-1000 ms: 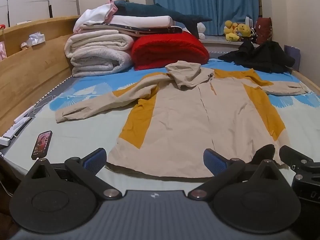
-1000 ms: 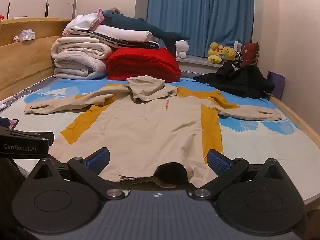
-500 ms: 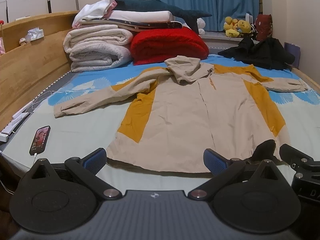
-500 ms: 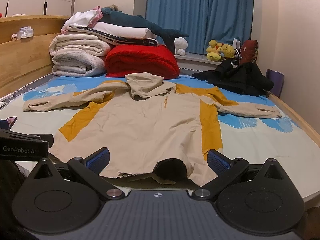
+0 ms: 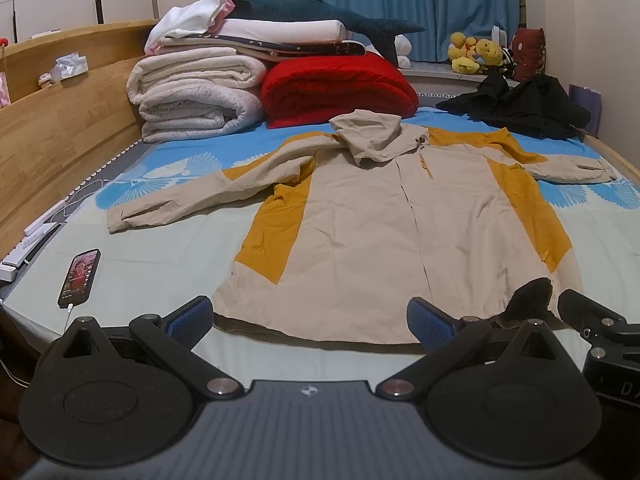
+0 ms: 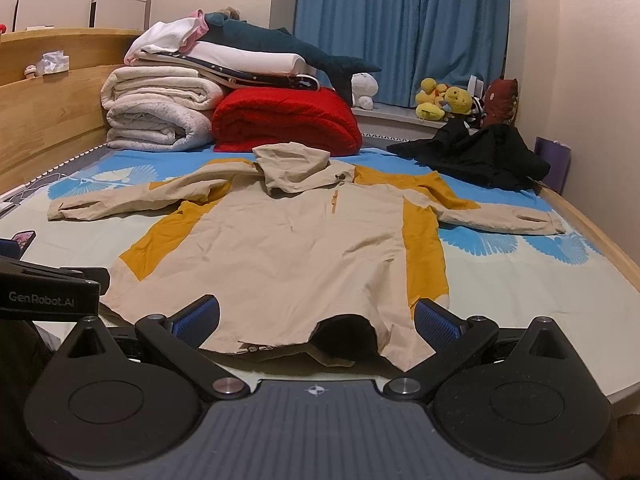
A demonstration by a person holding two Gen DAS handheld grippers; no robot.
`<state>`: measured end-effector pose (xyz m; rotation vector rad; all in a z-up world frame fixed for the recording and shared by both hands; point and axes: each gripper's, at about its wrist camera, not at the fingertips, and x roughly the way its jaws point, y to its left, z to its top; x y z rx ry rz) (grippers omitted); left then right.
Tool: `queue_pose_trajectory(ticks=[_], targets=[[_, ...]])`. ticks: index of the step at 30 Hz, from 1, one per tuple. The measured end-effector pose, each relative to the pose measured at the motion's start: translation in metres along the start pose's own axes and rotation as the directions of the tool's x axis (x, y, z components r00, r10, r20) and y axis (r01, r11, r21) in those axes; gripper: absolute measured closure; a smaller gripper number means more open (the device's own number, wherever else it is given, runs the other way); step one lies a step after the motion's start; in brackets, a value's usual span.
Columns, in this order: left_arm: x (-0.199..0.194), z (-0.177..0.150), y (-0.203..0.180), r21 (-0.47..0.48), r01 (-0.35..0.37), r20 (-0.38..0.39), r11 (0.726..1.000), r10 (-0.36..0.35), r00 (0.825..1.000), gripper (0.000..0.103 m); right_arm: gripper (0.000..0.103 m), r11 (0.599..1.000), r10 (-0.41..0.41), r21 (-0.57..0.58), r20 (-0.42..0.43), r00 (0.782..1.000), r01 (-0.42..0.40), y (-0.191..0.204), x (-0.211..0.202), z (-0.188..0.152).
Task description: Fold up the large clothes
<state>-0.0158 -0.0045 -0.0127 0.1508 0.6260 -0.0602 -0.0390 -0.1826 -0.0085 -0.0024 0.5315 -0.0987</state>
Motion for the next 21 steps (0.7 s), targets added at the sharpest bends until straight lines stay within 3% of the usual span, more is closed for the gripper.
queue_pose_trajectory(ticks=[21], targets=[[0.0005,-0.0008,-0.0016,0.002,0.000,0.002,1.000,0.000,1.000,0.000,0.001,1.000,0.004,-0.008,0.005,1.000,-0.004,0.0008,0.0001,0.0002]])
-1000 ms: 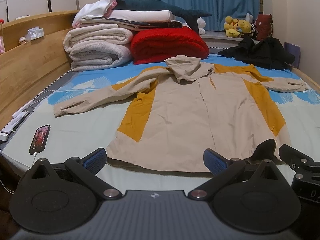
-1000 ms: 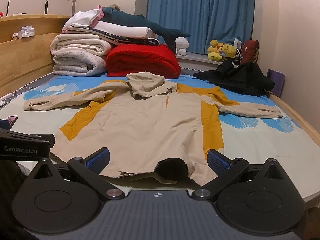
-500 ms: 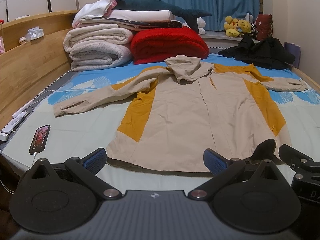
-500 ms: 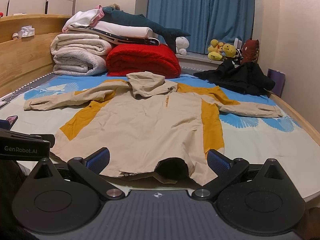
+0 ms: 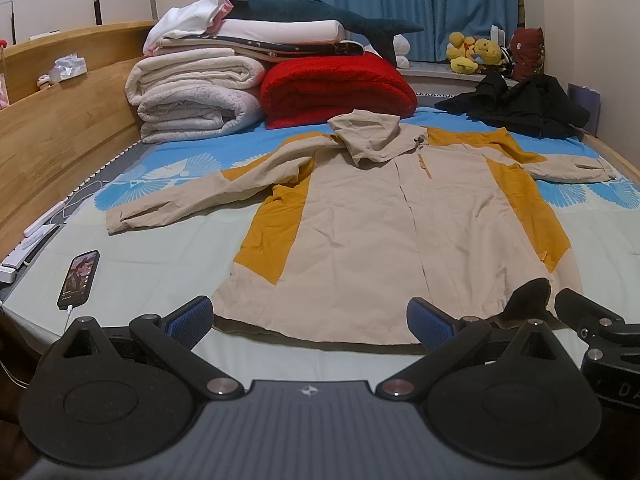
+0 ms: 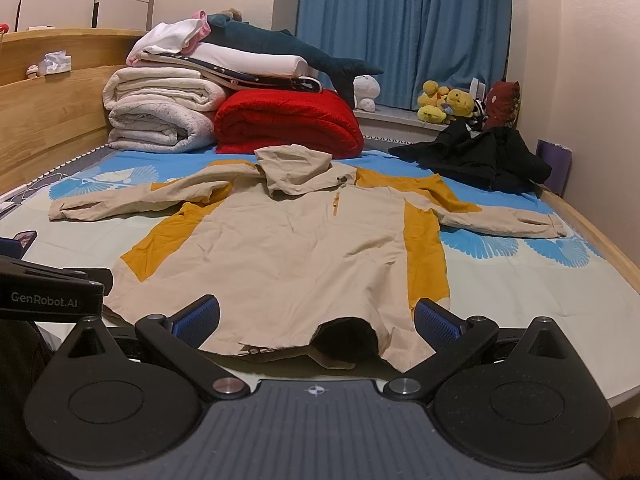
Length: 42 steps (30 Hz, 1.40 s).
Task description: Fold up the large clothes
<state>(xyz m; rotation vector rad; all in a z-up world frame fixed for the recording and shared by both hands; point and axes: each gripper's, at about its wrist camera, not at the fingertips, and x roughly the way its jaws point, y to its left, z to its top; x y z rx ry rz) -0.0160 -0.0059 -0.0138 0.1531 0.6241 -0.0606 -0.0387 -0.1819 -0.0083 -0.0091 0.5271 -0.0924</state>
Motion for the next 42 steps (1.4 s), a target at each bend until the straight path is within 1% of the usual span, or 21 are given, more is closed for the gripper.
queue_pose_trajectory(ticks=[42], targets=[[0.0015,-0.0026,-0.0026,-0.001,0.004,-0.006,1.000,-0.004,1.000,0.000,0.001,1.000,0.003,-0.004,-0.002,1.000,-0.003,0.0019,0.0001,0.0008]])
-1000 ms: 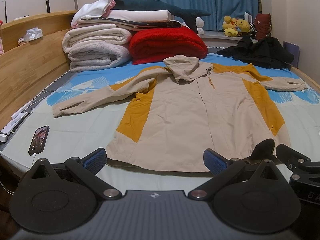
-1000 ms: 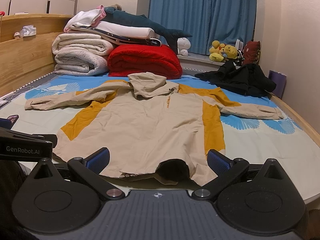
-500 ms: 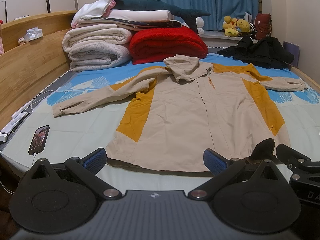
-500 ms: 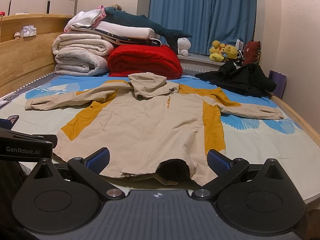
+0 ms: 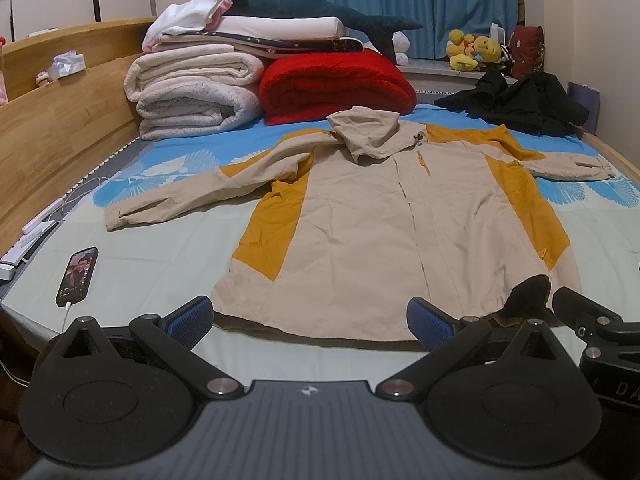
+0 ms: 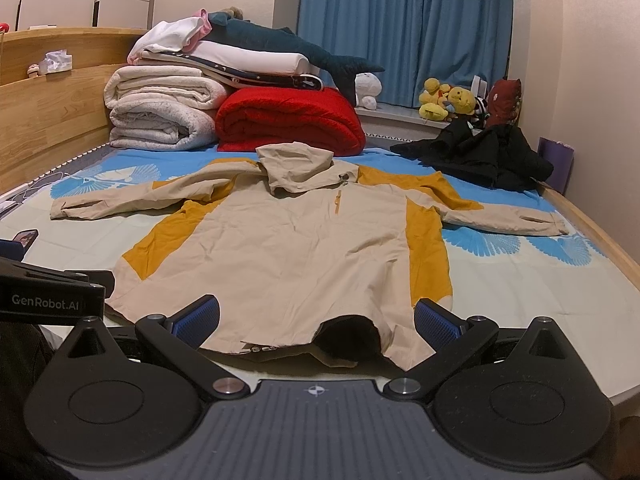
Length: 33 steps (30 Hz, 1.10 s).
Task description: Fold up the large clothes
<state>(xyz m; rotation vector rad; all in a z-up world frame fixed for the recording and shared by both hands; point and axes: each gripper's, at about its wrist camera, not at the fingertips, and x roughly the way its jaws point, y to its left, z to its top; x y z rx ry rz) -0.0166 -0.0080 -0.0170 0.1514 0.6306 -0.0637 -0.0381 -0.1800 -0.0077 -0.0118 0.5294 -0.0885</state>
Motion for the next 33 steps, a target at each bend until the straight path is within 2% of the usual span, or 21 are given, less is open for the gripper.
queue_pose_trajectory(ticks=[8,14,18,21,25,27,30,31,33], targets=[[0.012,0.002,0.010,-0.026,0.002,-0.030,1.000,-0.003,1.000,0.000,0.001,1.000,0.002,0.009,-0.009,1.000,-0.002,0.001,0.008,-0.001],[0.041,0.009,0.029,-0.058,0.008,-0.061,0.998,-0.012,0.998,0.000,0.001,0.999,-0.003,0.037,-0.032,0.999,0.004,-0.007,0.034,0.004],[0.088,0.019,0.062,-0.092,0.029,-0.069,0.995,-0.035,0.997,0.000,0.001,0.997,-0.016,0.069,-0.065,0.998,0.021,-0.030,0.073,0.013],[0.146,0.031,0.092,-0.091,0.031,-0.128,0.995,-0.042,0.991,0.000,0.001,0.988,-0.110,0.092,-0.116,0.987,0.121,-0.066,0.117,0.022],[0.221,0.041,0.130,-0.157,-0.003,-0.292,0.988,-0.043,0.956,0.001,0.001,0.954,-0.197,0.166,-0.282,0.939,0.250,-0.136,0.184,0.018],[0.241,0.042,0.143,-0.186,0.005,-0.318,0.983,-0.065,0.946,0.001,0.001,0.928,-0.188,0.239,-0.362,0.913,0.286,-0.170,0.205,0.010],[0.263,0.040,0.152,-0.230,0.057,-0.364,0.971,-0.141,0.921,0.001,0.004,0.867,-0.094,0.399,-0.454,0.886,0.297,-0.208,0.220,-0.012],[0.270,0.038,0.153,-0.244,0.082,-0.381,0.966,-0.173,0.908,0.001,0.004,0.845,-0.041,0.453,-0.473,0.880,0.283,-0.214,0.220,-0.021],[0.277,0.032,0.144,-0.254,0.083,-0.428,0.964,-0.189,0.884,0.001,0.008,0.808,0.077,0.538,-0.499,0.863,0.239,-0.215,0.223,-0.039]])
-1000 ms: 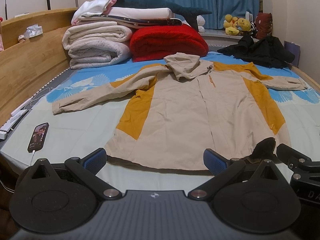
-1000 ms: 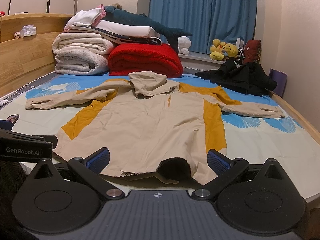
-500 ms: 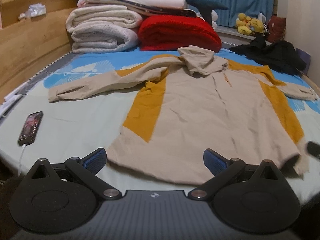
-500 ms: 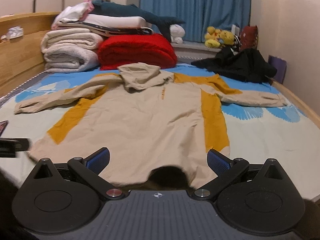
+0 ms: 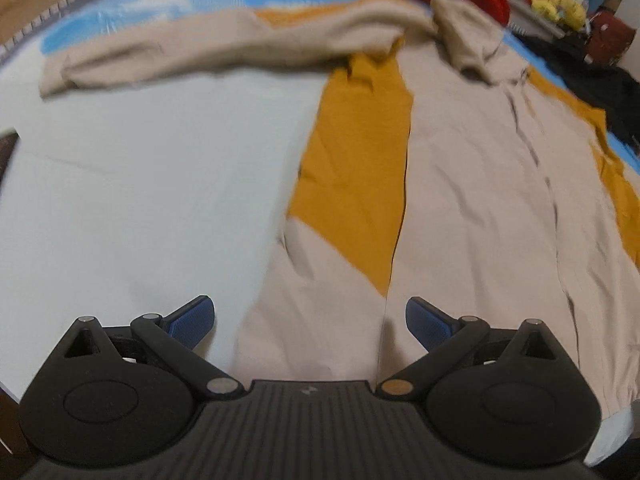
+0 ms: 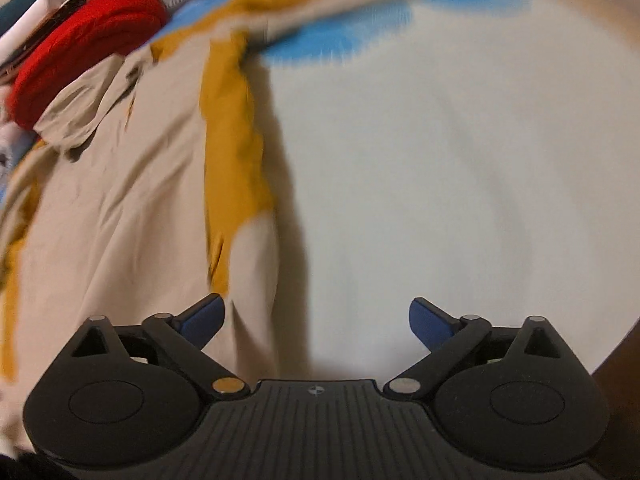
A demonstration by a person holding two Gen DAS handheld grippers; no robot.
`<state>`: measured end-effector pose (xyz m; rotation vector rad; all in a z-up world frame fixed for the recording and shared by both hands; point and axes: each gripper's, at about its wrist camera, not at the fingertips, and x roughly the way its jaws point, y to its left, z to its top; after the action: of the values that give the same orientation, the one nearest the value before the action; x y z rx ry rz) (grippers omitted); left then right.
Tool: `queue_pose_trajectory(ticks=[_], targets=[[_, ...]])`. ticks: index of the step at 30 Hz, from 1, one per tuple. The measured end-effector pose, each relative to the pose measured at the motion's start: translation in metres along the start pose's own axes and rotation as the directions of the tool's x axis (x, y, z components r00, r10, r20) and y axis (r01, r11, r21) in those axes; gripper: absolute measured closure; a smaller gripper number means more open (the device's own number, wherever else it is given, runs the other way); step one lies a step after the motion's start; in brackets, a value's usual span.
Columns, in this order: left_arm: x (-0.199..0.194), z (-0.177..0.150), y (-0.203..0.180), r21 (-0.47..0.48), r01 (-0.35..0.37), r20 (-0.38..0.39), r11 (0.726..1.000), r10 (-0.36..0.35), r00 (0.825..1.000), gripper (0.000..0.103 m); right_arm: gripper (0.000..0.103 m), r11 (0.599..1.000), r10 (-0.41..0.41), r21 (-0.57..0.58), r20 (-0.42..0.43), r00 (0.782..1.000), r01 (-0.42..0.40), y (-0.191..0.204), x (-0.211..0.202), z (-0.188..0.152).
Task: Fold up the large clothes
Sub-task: 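Grasp the jacket hem with the left gripper while the right gripper grasps the hem too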
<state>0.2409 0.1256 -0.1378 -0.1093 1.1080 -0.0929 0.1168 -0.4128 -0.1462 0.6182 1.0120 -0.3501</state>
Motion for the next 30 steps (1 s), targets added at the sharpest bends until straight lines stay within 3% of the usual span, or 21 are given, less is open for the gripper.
queue_pose_trajectory(ticks=[1,2,3,4,5,8,10,13,15,16,17,18,19,21,22,23,25,27,30], targets=[[0.006,0.000,-0.001,-0.002,0.005,-0.028,1.000,-0.005,1.000,0.004,0.009,0.999,0.037,0.005,-0.035,0.999,-0.037,-0.001,0.005,-0.006],[0.010,-0.002,-0.003,-0.001,0.018,-0.052,1.000,-0.018,0.998,0.026,0.016,0.998,0.064,-0.004,-0.058,0.996,-0.064,0.000,0.009,-0.013],[0.011,-0.003,-0.004,0.009,0.014,-0.057,1.000,-0.014,0.998,0.049,0.049,0.997,0.063,-0.036,-0.039,0.997,-0.065,0.004,0.008,-0.019],[0.007,-0.004,-0.004,0.012,0.005,-0.032,1.000,-0.005,0.999,0.088,0.087,0.994,0.061,-0.086,-0.008,0.998,-0.062,0.010,0.005,-0.024],[-0.001,-0.004,0.000,-0.013,0.027,-0.003,1.000,-0.027,1.000,0.096,0.101,0.988,0.105,-0.115,-0.020,0.994,-0.106,0.013,0.003,-0.025],[-0.035,-0.008,0.003,-0.037,0.057,0.084,0.998,-0.054,0.995,0.098,0.102,0.984,0.157,-0.087,0.029,0.987,-0.154,0.010,-0.028,-0.014],[-0.061,-0.013,0.001,-0.013,0.079,0.119,0.997,-0.077,0.990,0.098,0.102,0.987,0.140,-0.088,0.097,0.985,-0.131,-0.002,-0.059,0.001],[-0.076,-0.024,-0.004,0.026,0.102,0.124,0.994,-0.105,0.987,0.098,0.103,0.987,0.157,-0.051,0.123,0.980,-0.152,-0.029,-0.086,0.016],[-0.062,-0.028,-0.008,0.051,0.067,0.096,0.996,-0.072,0.993,0.094,0.102,0.990,0.141,-0.047,0.122,0.982,-0.136,-0.035,-0.077,0.025],[-0.051,-0.030,-0.009,0.072,0.036,0.079,0.997,-0.042,0.996,0.086,0.102,0.991,0.135,-0.036,0.096,0.986,-0.132,-0.037,-0.066,0.026],[-0.042,-0.034,-0.008,0.062,-0.032,0.071,0.998,0.027,0.997,0.084,0.100,0.996,0.089,-0.002,0.077,0.993,-0.089,-0.043,-0.052,0.024],[-0.037,-0.039,-0.005,0.045,-0.080,0.066,0.996,0.077,0.995,0.080,0.092,0.998,0.036,0.042,0.066,0.997,-0.039,-0.048,-0.039,0.025],[-0.038,-0.044,-0.003,0.055,-0.083,0.063,0.995,0.080,0.995,0.071,0.087,0.998,-0.017,0.065,0.063,0.998,0.013,-0.053,-0.029,0.019],[-0.051,-0.051,-0.003,0.083,-0.090,0.099,0.992,0.082,0.992,0.046,0.046,0.996,-0.039,0.089,0.078,0.996,0.032,-0.060,-0.028,0.007],[-0.062,-0.059,-0.005,0.108,-0.101,0.145,0.989,0.085,0.986,0.025,0.042,0.996,-0.030,0.092,0.103,0.994,0.020,-0.063,-0.035,-0.001],[-0.073,-0.068,-0.009,0.146,-0.115,0.206,0.983,0.084,0.975,0.014,0.038,0.997,-0.024,0.076,0.134,0.991,0.014,-0.064,-0.046,-0.009],[-0.085,-0.084,-0.017,0.233,-0.136,0.253,0.963,0.075,0.965,0.013,0.032,1.000,-0.021,0.016,0.168,0.986,0.018,-0.060,-0.067,-0.027],[-0.080,-0.098,-0.028,0.328,-0.151,0.221,0.933,0.080,0.972,0.013,0.031,0.999,-0.026,-0.033,0.140,0.990,0.031,-0.060,-0.071,-0.045],[-0.067,-0.112,-0.040,0.397,-0.166,0.181,0.903,0.101,0.978,0.013,0.031,0.982,-0.105,-0.148,0.097,0.990,0.119,-0.041,-0.063,-0.062]])
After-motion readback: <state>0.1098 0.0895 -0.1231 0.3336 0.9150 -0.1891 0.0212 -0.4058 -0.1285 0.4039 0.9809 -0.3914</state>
